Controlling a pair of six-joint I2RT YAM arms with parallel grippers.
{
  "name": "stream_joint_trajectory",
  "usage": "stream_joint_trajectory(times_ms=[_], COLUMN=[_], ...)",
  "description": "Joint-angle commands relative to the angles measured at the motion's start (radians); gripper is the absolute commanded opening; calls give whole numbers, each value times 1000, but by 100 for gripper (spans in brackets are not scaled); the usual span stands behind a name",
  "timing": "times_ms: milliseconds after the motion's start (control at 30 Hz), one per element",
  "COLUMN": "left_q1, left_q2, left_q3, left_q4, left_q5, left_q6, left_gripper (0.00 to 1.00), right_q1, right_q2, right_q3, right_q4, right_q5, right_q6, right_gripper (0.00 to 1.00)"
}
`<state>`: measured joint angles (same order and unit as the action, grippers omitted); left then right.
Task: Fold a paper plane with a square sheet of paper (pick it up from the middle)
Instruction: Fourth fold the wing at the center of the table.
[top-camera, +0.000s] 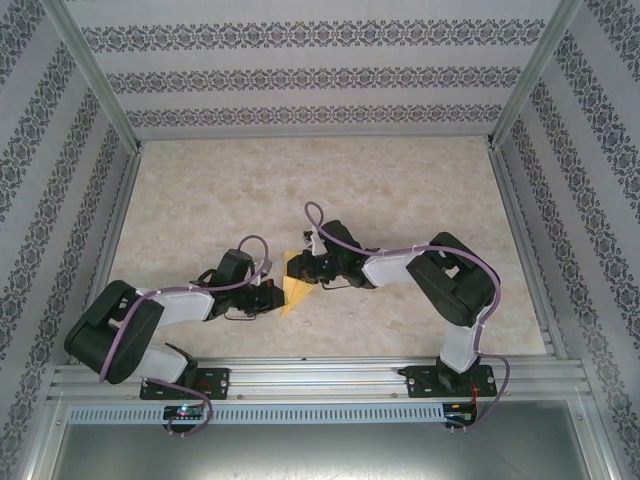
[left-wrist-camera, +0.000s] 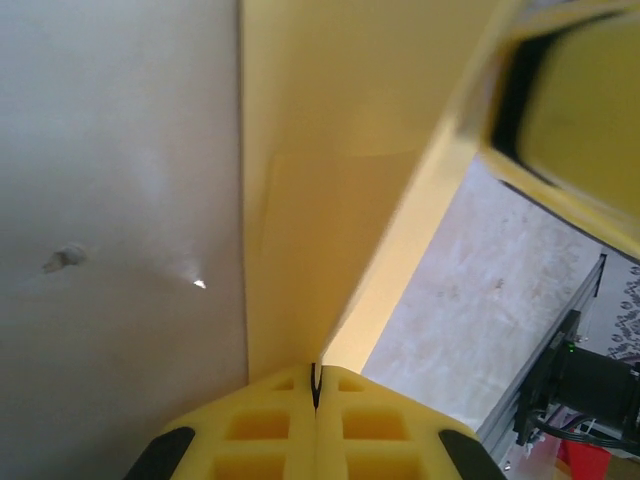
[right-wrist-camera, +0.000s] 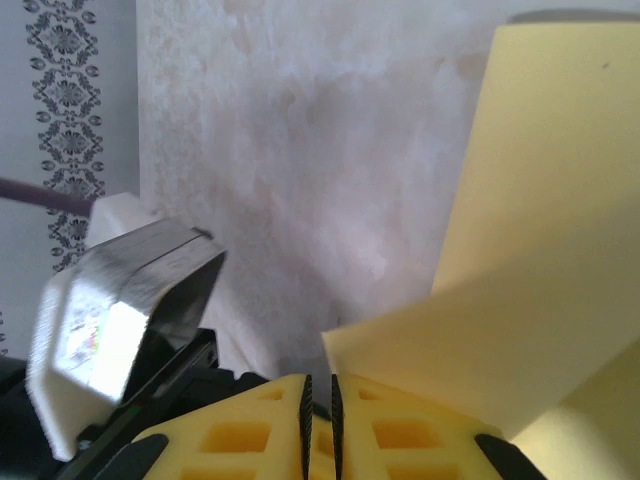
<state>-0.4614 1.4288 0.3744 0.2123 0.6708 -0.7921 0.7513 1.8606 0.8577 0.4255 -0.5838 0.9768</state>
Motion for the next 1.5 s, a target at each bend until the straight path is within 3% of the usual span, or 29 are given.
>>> stream_joint_trajectory(times_ms=[0,367,600,1467], left_q1=[15,15,15,16], left_q2=[56,60,76,96], left_q3=[23,-17,-3,19], left_q4=[-29,38,25,-46], left_q5=[19,-15,-7,-22], left_q6=[26,-60,-56,-61], left_gripper=[0,0,0,0], right_q1=[9,-18,0,-22], right_q2=[7,-58,-50,84], right_q3=[4,-68,-22,27], right_q4=[-18,-49,-57,-63], right_q5=[16,109,48,51], right_q6=[-16,-16,-35,-31], right_gripper=[17,15,13,13])
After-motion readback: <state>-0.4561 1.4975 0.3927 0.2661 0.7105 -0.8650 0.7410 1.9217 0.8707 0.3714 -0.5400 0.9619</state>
